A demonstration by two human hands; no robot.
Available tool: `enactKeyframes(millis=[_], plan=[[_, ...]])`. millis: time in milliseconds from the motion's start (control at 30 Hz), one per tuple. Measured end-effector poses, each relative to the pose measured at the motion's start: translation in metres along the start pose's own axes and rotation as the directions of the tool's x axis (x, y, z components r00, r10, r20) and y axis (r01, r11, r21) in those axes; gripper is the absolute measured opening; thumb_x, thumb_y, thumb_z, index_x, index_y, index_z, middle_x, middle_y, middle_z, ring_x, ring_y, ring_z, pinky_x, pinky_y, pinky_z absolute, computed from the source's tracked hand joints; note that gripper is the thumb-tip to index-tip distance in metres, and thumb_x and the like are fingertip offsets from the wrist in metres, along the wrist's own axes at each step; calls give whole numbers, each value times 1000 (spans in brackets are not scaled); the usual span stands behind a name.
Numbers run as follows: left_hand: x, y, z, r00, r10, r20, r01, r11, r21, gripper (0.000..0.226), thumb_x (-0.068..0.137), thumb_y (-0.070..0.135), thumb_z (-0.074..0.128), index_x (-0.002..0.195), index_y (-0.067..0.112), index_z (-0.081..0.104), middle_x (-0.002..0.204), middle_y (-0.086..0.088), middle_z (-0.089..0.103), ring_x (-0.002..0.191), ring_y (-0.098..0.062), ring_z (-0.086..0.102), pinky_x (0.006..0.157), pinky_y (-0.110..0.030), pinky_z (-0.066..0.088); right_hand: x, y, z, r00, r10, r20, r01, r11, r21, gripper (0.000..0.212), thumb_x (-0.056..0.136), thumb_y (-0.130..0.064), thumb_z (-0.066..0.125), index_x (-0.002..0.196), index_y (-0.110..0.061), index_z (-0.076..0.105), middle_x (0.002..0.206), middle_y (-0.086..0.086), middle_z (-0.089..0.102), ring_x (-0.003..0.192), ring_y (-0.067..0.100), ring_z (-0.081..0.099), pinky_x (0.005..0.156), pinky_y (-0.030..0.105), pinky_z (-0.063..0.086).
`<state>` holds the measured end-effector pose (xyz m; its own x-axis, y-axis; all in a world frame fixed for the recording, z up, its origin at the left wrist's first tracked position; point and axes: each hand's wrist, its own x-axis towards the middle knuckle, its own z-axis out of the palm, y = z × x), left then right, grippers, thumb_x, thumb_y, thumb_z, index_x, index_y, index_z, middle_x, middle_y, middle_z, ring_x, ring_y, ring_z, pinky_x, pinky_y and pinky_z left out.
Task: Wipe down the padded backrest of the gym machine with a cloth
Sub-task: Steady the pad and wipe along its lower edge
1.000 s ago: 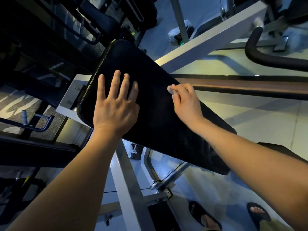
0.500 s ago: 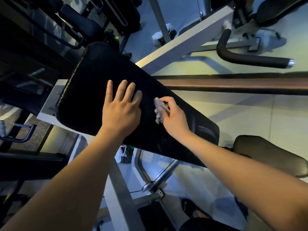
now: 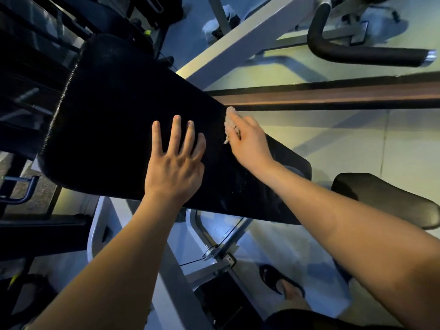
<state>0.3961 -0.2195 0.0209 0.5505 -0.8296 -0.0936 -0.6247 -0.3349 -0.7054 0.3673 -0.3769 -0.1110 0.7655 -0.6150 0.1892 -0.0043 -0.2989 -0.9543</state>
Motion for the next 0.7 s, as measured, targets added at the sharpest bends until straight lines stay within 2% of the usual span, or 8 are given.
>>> enactKeyframes(millis=[100,200,267,367,433,500,600,700], plan=[[0,0,0,1000,-1,14,1,1000,1,64,100,41,41,157,14,32,167,-17,23,156,-43,7,120,-71,2,-46,-5,14,986,-160,47,161,987,-8,40,103,-11,54,143,-7,56,99,1,50,83,2,51,79,9,44],[0,1,1,1000,1,12,-1,1000,1,64,101,44,39,157,13,31,167,-18,22,156,-44,7,120,-71,4,-93,-1,6,913,-292,285,307,952,-9,16,95,1,53,108,2,62,95,8,46,72,17,47,63,33,45],[-1,1,2,1000,1,-1,-1,1000,0,64,101,43,41,156,13,33,167,-18,24,156,-44,8,120,-71,4,-83,5,-7,883,-317,347,344,939,-19,18,98,-3,51,111,1,62,98,9,49,71,21,51,62,40,49],[-1,1,2,1000,-2,-13,2,1000,-20,64,99,41,47,155,12,36,166,-18,27,156,-45,10,120,-72,4,-28,1,-15,981,-153,121,159,987,-36,44,105,-16,47,149,-12,49,110,1,50,92,9,52,85,22,48],[0,1,3,1000,-5,-11,5,1000,-19,64,98,40,48,154,12,36,165,-18,27,156,-45,10,119,-72,4,-2,-4,-10,999,-17,51,18,1000,-10,50,107,-20,45,156,-15,39,117,1,50,98,-2,44,90,6,37],[1,2,3,1000,-6,5,6,1000,-5,64,99,42,46,155,13,34,166,-17,25,156,-44,9,120,-72,3,-10,-12,4,996,-64,67,65,998,-2,49,106,-15,47,154,-10,42,110,3,50,92,-4,43,89,1,33],[1,3,4,1000,-4,10,4,1000,7,64,100,44,40,156,14,31,168,-16,22,156,-44,6,120,-72,0,-68,-12,15,966,-179,189,174,984,42,39,95,1,51,133,-1,58,99,8,46,80,13,49,78,23,48],[1,2,4,1000,-5,6,5,1000,11,63,100,42,38,155,13,31,167,-17,22,156,-45,7,120,-72,1,-103,-2,-3,863,-301,406,318,948,28,11,92,1,49,100,-1,56,95,8,44,70,23,46,62,43,46]])
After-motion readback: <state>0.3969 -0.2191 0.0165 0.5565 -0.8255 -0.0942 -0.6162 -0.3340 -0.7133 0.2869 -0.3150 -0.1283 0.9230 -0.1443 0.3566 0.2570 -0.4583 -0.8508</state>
